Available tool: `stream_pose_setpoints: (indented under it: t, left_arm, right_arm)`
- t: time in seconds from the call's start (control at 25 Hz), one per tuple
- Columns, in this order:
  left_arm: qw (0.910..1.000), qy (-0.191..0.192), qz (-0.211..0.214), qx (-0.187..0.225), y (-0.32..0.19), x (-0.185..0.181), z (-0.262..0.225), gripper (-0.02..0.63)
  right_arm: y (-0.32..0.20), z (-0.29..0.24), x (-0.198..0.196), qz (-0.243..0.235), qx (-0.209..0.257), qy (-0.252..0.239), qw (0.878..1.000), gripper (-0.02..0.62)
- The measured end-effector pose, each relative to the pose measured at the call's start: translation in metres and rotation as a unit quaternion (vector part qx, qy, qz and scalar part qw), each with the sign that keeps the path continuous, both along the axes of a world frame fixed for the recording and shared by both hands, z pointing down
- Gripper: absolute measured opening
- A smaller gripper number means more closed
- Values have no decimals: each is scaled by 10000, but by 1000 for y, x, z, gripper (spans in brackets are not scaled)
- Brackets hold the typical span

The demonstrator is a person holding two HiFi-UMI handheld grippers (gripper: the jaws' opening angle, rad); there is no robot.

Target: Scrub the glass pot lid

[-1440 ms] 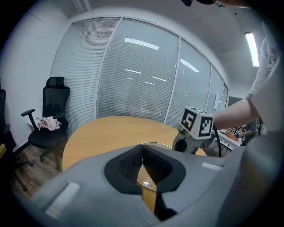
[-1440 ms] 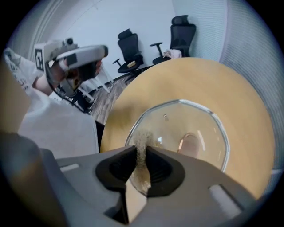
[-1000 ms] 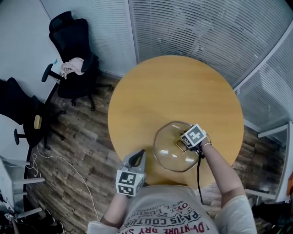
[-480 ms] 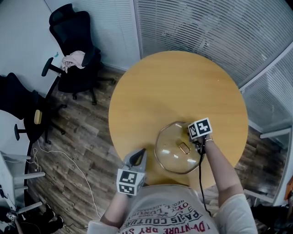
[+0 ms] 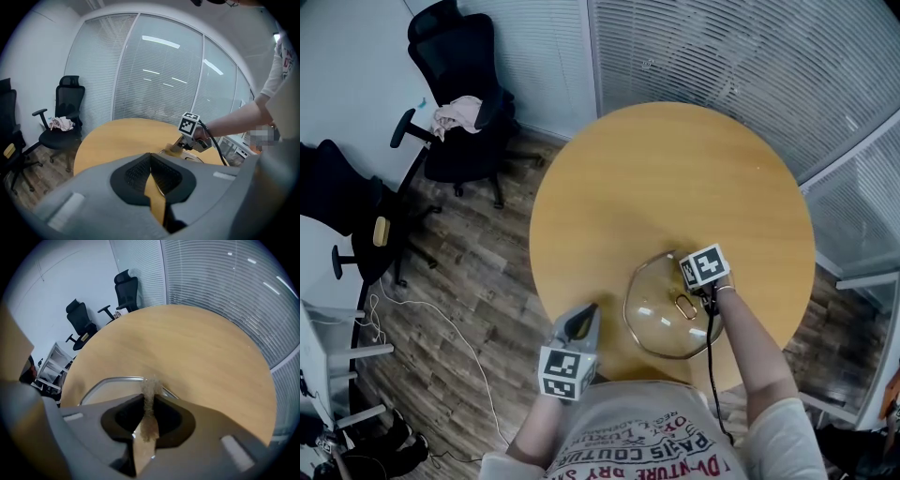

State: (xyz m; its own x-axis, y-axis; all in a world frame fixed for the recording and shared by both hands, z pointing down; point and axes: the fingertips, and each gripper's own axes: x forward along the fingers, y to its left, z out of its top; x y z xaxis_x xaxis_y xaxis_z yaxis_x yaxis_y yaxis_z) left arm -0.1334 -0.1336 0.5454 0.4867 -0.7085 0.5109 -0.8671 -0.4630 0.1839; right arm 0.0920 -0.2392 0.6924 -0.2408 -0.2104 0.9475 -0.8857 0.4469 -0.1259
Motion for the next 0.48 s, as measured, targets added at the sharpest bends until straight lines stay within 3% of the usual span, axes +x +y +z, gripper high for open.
stream_pose_setpoints:
  t: [0.48]
  left_arm:
    - [9997,-8,-224,-93,2,-27,6,8]
  right_arm:
    - [0,-4,-52,-927,178,334,9950,66]
